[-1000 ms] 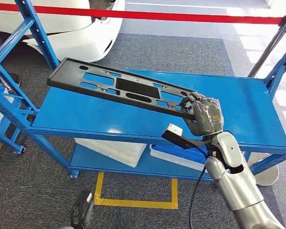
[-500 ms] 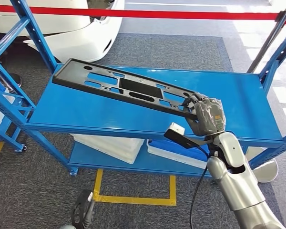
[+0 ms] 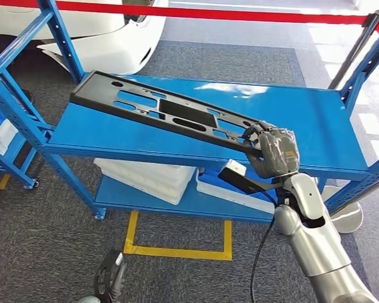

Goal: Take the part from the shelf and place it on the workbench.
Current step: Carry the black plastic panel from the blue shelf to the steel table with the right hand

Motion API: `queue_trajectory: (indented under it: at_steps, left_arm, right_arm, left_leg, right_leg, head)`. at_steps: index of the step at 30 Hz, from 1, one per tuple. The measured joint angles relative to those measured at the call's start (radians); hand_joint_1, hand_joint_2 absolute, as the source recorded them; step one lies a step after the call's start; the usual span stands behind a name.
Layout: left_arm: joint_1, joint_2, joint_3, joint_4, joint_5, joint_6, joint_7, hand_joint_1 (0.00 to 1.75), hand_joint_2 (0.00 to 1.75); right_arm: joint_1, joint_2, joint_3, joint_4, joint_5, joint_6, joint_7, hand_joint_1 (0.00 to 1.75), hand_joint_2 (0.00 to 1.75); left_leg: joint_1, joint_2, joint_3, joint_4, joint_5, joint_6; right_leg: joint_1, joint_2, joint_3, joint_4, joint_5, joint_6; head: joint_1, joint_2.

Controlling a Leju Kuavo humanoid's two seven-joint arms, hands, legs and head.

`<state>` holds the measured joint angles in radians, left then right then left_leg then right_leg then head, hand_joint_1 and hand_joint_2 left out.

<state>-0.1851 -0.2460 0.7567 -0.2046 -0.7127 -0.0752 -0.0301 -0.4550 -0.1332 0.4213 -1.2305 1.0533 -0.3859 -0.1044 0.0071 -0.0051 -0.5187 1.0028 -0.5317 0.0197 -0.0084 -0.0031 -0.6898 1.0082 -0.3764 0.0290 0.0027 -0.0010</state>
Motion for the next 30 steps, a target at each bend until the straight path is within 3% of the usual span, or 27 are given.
queue_trajectory:
  at_steps: [2, 5, 6, 7, 8, 9, 11, 12, 14, 16, 17, 18, 20, 21, 22, 23, 25, 27, 28, 30]
  left_arm:
    - [-0.001, -0.001, 0.001, 0.001, -0.001, -0.003, 0.001, 0.0, 0.0]
    - [-0.002, -0.001, 0.002, 0.001, -0.002, -0.005, 0.001, 0.0, 0.0]
    - [-0.002, -0.001, 0.003, 0.001, -0.002, -0.006, 0.002, 0.0, 0.0]
    - [-0.002, -0.001, 0.003, 0.001, -0.002, -0.007, 0.002, 0.0, 0.0]
    - [-0.002, -0.001, 0.003, 0.001, -0.003, -0.008, 0.002, 0.0, 0.0]
    - [-0.002, -0.001, 0.004, 0.001, -0.003, -0.009, 0.002, 0.0, 0.0]
    - [-0.002, -0.003, 0.004, 0.001, -0.003, -0.01, 0.002, 0.0, 0.0]
    - [-0.003, -0.004, 0.004, 0.001, -0.003, -0.01, 0.002, 0.0, 0.0]
    - [-0.003, -0.005, 0.004, 0.001, -0.004, -0.009, 0.003, 0.0, 0.0]
    - [-0.001, -0.004, 0.005, 0.001, -0.007, -0.009, 0.004, 0.0, 0.0]
    - [0.0, -0.004, 0.006, 0.001, -0.008, -0.009, 0.005, 0.0, 0.0]
    - [0.0, -0.004, 0.006, 0.001, -0.008, -0.009, 0.005, 0.0, 0.0]
    - [-0.001, -0.004, 0.007, 0.001, -0.008, -0.009, 0.005, 0.0, 0.0]
    - [-0.001, -0.004, 0.008, 0.001, -0.008, -0.009, 0.005, 0.0, 0.0]
    - [-0.001, -0.004, 0.008, 0.001, -0.009, -0.009, 0.005, 0.0, 0.0]
    - [-0.001, -0.004, 0.008, 0.001, -0.009, -0.009, 0.005, 0.0, 0.0]
    - [-0.002, -0.004, 0.009, 0.001, -0.009, -0.009, 0.005, 0.0, 0.0]
    - [-0.004, -0.004, 0.009, 0.001, -0.009, -0.009, 0.005, 0.0, 0.0]
    - [-0.004, -0.004, 0.009, 0.001, -0.009, -0.009, 0.004, 0.0, 0.0]
    - [-0.003, -0.004, 0.01, 0.001, -0.01, -0.009, 0.004, 0.0, 0.0]
  right_arm:
    - [0.0, -0.001, -0.001, 0.002, -0.001, 0.001, 0.0, 1.75, 1.75]
    - [0.0, -0.002, -0.002, 0.006, -0.003, 0.003, 0.0, 1.75, 1.75]
    - [0.0, -0.002, -0.002, 0.008, -0.003, 0.003, 0.0, 1.75, 1.75]
    - [0.001, -0.002, -0.002, 0.009, -0.003, 0.003, 0.0, 1.75, 1.75]
    - [0.001, -0.002, -0.001, 0.01, -0.003, 0.003, 0.0, 1.75, 1.75]
    - [0.0, -0.002, -0.001, 0.01, -0.003, 0.003, 0.0, 1.75, 1.75]
    - [-0.005, -0.001, -0.002, 0.01, -0.003, 0.003, -0.001, 1.75, 1.75]
    - [-0.008, -0.001, -0.002, 0.01, -0.003, 0.003, -0.001, 1.75, 1.75]
    - [-0.013, -0.001, -0.002, 0.01, -0.004, 0.003, -0.001, 1.75, 1.75]
    - [-0.014, -0.001, -0.001, 0.011, -0.007, 0.003, 0.0, 1.75, 1.75]
    - [-0.014, 0.0, -0.001, 0.012, -0.008, 0.003, 0.0, 1.75, 1.75]
    - [-0.015, 0.001, -0.001, 0.013, -0.01, 0.003, 0.0, 1.75, 1.75]
    - [-0.014, 0.004, -0.001, 0.014, -0.013, 0.003, 0.0, 1.75, 1.75]
    - [-0.014, 0.004, -0.001, 0.016, -0.014, 0.003, 0.0, 1.75, 1.75]
    - [-0.014, 0.005, -0.001, 0.017, -0.015, 0.003, 0.0, 1.75, 1.75]
    - [-0.013, 0.005, -0.001, 0.018, -0.015, 0.003, 0.0, 1.75, 1.75]
    - [-0.013, 0.006, -0.001, 0.019, -0.015, 0.003, 0.0, 1.75, 1.75]
    - [-0.014, 0.006, -0.002, 0.018, -0.015, 0.003, 0.0, 1.75, 1.75]
    - [-0.015, 0.007, -0.003, 0.019, -0.015, 0.002, 0.0, 1.75, 1.75]
    - [-0.015, 0.007, -0.004, 0.02, -0.016, 0.002, 0.001, 1.75, 1.75]
  left_leg:
    - [0.002, 0.002, -0.016, -0.002, 0.022, 0.016]
    - [0.001, 0.004, -0.052, -0.002, 0.054, 0.028]
    - [0.0, 0.004, -0.066, 0.0, 0.064, 0.028]
    - [-0.001, 0.004, -0.079, 0.001, 0.073, 0.028]
    - [-0.002, 0.004, -0.092, 0.003, 0.081, 0.027]
    - [-0.002, 0.003, -0.103, 0.005, 0.089, 0.026]
    - [-0.005, 0.002, -0.12, 0.008, 0.102, 0.02]
    - [-0.006, 0.002, -0.125, 0.009, 0.111, 0.016]
    - [-0.005, 0.002, -0.133, 0.005, 0.129, 0.005]
    - [-0.002, 0.002, -0.144, 0.007, 0.126, -0.006]
    - [-0.002, 0.002, -0.153, 0.026, 0.1, -0.011]
    - [0.0, 0.002, -0.166, 0.064, 0.058, -0.015]
    - [0.002, 0.002, -0.198, 0.192, -0.034, -0.023]
    - [0.004, 0.002, -0.209, 0.252, -0.057, -0.026]
    - [0.005, 0.002, -0.208, 0.288, -0.058, -0.028]
    - [0.006, 0.002, -0.191, 0.29, -0.041, -0.03]
    - [0.01, -0.003, -0.114, 0.198, 0.006, -0.03]
    - [0.011, -0.017, -0.034, 0.076, 0.006, -0.025]
    - [0.01, -0.023, -0.015, 0.041, -0.004, -0.021]
    - [0.007, -0.021, -0.017, 0.025, -0.006, -0.005]
  right_leg:
    - [-0.003, 0.002, -0.014, 0.034, -0.046, 0.01]
    - [-0.004, 0.002, -0.052, 0.212, -0.19, 0.017]
    - [-0.004, 0.002, -0.056, 0.266, -0.214, 0.019]
    - [-0.003, 0.002, -0.045, 0.291, -0.215, 0.019]
    - [-0.003, 0.003, -0.016, 0.277, -0.199, 0.018]
    - [-0.001, 0.003, 0.029, 0.227, -0.176, 0.014]
    - [0.004, 0.005, 0.143, 0.077, -0.152, -0.001]
    - [0.008, 0.006, 0.185, 0.014, -0.154, -0.007]
    - [0.014, 0.006, 0.213, -0.045, -0.157, -0.017]
    - [0.011, 0.002, 0.202, -0.053, -0.141, -0.025]
    - [0.008, 0.0, 0.193, -0.056, -0.13, -0.031]
    - [0.005, -0.003, 0.182, -0.058, -0.119, -0.035]
    - [0.005, -0.003, 0.155, -0.053, -0.101, -0.039]
    - [0.005, -0.002, 0.14, -0.048, -0.092, -0.039]
    - [0.005, -0.001, 0.124, -0.043, -0.084, -0.038]
    - [0.005, 0.001, 0.107, -0.035, -0.077, -0.035]
    - [0.003, 0.007, 0.076, -0.016, -0.068, -0.028]
    - [0.004, 0.014, 0.05, 0.003, -0.059, -0.017]
    - [0.004, 0.017, 0.041, 0.008, -0.052, -0.011]
    - [0.003, 0.025, 0.029, 0.009, -0.035, 0.003]
  head:
    - [0.002, 0.0]
    - [0.005, 0.0]
    - [0.005, 0.0]
    - [0.005, 0.0]
    - [0.005, 0.0]
    - [0.005, 0.0]
    - [0.004, 0.0]
    - [0.004, 0.0]
    - [0.004, 0.0]
    - [0.004, 0.0]
    - [0.003, 0.0]
    - [0.001, 0.0]
    - [-0.001, 0.0]
    - [-0.001, 0.0]
    - [-0.001, 0.0]
    - [-0.001, 0.0]
    - [-0.001, 0.0]
    - [-0.001, 0.0]
    - [0.0, 0.0]
    - [0.0, 0.0]
